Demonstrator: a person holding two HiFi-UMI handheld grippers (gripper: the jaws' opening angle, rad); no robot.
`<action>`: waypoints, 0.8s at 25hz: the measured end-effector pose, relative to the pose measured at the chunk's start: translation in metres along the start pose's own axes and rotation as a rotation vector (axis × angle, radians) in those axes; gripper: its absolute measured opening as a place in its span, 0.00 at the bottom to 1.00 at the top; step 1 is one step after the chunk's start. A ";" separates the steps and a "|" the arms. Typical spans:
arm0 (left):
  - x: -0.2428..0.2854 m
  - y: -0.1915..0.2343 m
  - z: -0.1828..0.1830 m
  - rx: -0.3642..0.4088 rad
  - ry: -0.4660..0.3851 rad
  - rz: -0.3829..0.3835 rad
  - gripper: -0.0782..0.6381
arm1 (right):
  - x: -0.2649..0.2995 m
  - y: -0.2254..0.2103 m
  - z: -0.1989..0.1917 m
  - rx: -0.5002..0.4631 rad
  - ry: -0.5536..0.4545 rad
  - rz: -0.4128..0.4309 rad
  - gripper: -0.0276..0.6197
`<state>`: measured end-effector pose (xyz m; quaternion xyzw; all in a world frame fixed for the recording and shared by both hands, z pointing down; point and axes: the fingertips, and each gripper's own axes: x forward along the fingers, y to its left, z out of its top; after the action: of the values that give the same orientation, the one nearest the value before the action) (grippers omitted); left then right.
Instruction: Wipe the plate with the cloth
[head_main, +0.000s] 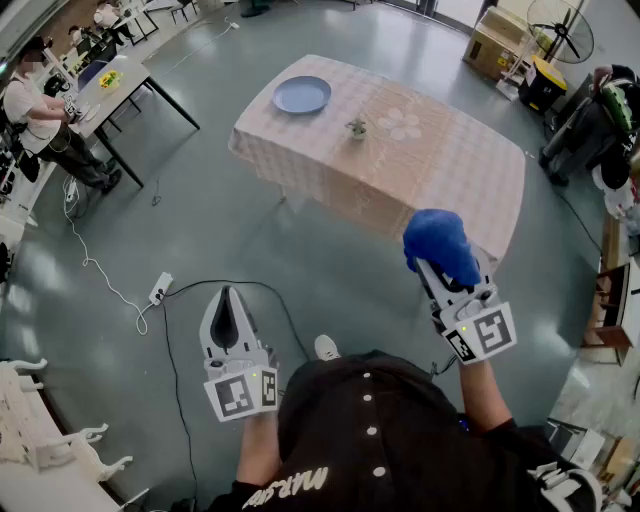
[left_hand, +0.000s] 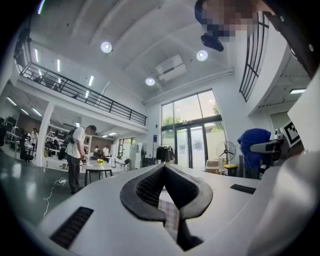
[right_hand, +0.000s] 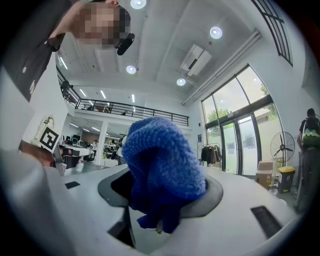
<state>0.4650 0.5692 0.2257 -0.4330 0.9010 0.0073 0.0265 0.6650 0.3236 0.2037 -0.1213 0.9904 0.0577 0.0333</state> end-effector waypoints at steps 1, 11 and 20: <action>0.000 0.000 -0.001 -0.002 0.001 -0.001 0.13 | 0.001 0.000 0.000 -0.001 0.001 0.001 0.39; 0.007 -0.002 -0.006 -0.001 0.016 -0.009 0.13 | 0.004 -0.006 0.002 0.032 -0.025 -0.014 0.39; 0.023 0.010 -0.015 -0.001 0.050 -0.021 0.41 | 0.018 -0.004 0.002 0.024 -0.024 -0.038 0.39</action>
<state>0.4424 0.5573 0.2397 -0.4424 0.8968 -0.0032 0.0038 0.6488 0.3157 0.1999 -0.1392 0.9880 0.0466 0.0476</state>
